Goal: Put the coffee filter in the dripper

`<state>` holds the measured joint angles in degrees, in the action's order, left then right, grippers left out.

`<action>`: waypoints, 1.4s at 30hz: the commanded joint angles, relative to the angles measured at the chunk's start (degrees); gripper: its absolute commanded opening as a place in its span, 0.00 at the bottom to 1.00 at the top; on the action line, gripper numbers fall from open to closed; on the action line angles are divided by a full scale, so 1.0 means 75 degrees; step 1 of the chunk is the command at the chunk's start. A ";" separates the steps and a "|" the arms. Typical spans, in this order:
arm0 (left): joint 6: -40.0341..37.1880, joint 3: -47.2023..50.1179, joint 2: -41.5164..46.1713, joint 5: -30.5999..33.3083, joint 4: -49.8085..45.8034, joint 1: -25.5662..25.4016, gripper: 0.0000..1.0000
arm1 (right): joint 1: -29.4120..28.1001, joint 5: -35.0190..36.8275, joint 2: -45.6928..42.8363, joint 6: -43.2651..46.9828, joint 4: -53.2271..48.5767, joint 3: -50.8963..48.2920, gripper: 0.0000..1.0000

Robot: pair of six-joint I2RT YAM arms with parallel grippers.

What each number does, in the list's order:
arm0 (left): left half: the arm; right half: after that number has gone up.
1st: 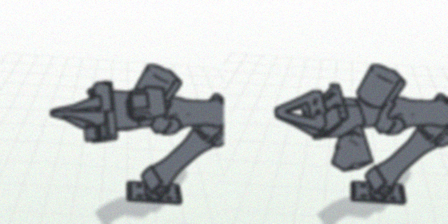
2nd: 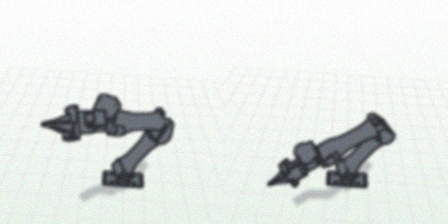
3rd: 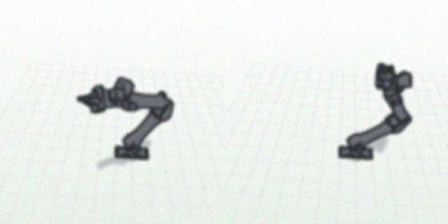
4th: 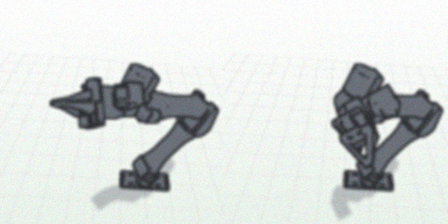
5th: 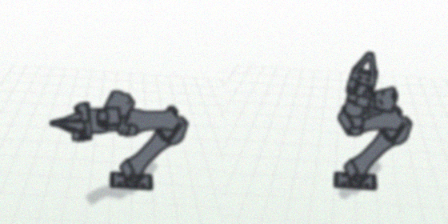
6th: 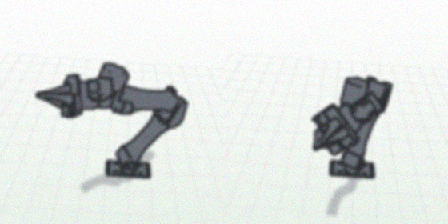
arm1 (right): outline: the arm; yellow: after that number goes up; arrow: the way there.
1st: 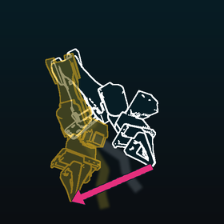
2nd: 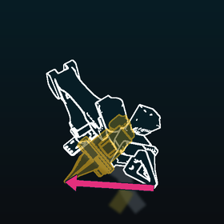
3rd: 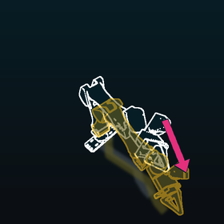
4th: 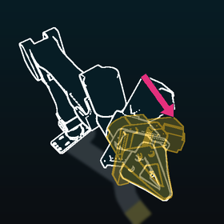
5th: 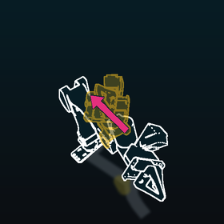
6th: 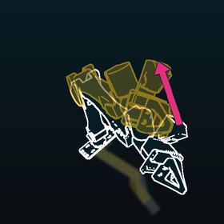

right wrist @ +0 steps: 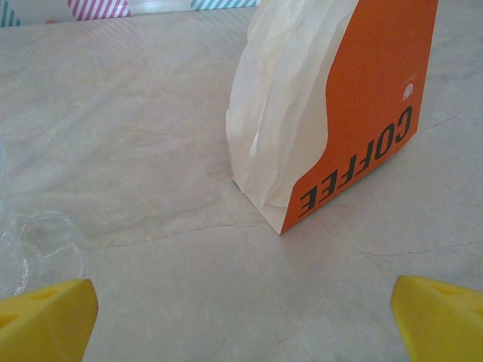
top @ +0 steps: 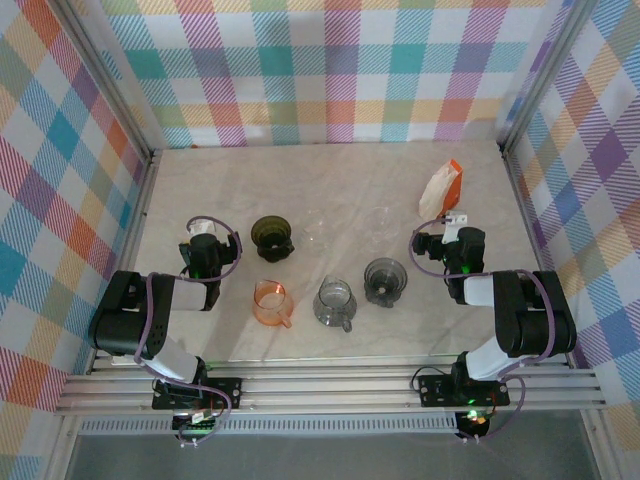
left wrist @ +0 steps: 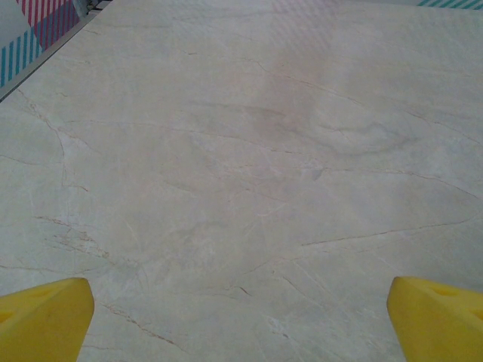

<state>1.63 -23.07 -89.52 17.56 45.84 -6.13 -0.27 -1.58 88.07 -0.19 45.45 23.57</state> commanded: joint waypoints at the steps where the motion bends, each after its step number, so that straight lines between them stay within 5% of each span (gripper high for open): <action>1: -0.0117 -0.0006 0.0012 -0.0030 0.0239 0.0009 1.00 | 0.0058 -0.0140 -0.0013 -0.0025 0.0221 0.0027 0.99; 30: -0.0108 -0.0008 0.0020 -0.0028 0.0239 0.0018 1.00 | 0.0148 -0.0373 -0.0018 -0.0097 0.0205 0.0039 0.99; 42: 0.0018 -0.0718 0.1199 0.0234 -0.1903 0.0055 1.00 | -0.0014 0.0283 -0.0962 -0.0264 -0.2831 0.1214 0.99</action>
<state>1.85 -26.15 -83.55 18.31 36.60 -6.09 0.23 -1.76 82.63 -0.91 30.89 30.65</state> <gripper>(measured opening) 0.997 0.990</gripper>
